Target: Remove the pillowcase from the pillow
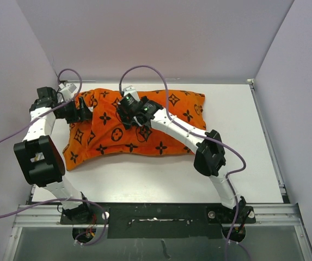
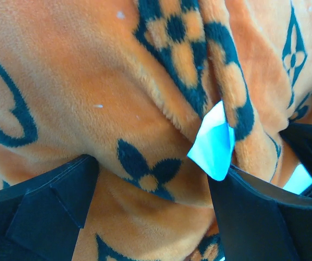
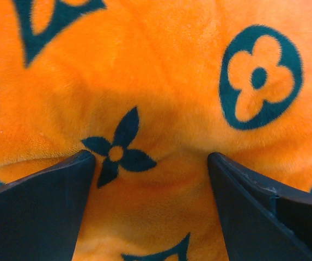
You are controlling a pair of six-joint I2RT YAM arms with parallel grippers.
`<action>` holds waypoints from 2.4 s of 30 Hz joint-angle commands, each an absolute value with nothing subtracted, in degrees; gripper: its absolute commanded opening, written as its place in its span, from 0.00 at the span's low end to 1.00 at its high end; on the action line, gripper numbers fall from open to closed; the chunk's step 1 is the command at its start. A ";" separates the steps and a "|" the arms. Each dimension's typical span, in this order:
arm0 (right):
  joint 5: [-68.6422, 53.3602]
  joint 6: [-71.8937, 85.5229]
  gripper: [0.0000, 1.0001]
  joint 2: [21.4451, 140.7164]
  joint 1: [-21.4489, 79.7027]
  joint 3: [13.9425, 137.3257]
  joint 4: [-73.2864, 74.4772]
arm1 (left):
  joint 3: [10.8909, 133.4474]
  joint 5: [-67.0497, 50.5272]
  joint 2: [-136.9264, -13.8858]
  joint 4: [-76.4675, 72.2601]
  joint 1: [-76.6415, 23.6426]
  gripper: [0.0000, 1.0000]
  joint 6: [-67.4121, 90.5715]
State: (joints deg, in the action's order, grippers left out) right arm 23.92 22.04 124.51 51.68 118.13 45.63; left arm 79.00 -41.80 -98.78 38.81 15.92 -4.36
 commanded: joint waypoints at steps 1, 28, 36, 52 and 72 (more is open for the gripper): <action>22.24 26.32 0.72 112.17 51.41 100.14 40.36 | 80.36 -43.75 -100.06 35.29 13.82 0.81 -1.00; 38.83 31.53 0.75 112.79 62.11 113.24 50.43 | 73.33 -47.35 -95.74 39.31 23.49 0.10 -14.57; 34.54 21.86 0.87 135.14 62.95 145.85 46.50 | 70.84 -54.02 -93.14 46.22 23.13 0.00 -16.63; 29.58 19.60 0.88 132.89 63.70 137.55 28.18 | 66.38 -52.65 -90.41 51.92 23.07 0.00 -24.07; 32.83 29.24 0.49 121.01 55.42 106.34 30.34 | 67.07 -45.54 -88.22 46.11 25.37 0.00 -23.37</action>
State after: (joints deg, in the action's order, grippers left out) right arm 29.67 25.76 129.71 59.88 116.53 26.74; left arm 65.82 -49.80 -91.46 48.82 24.32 -24.10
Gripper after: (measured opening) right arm 0.553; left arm 0.017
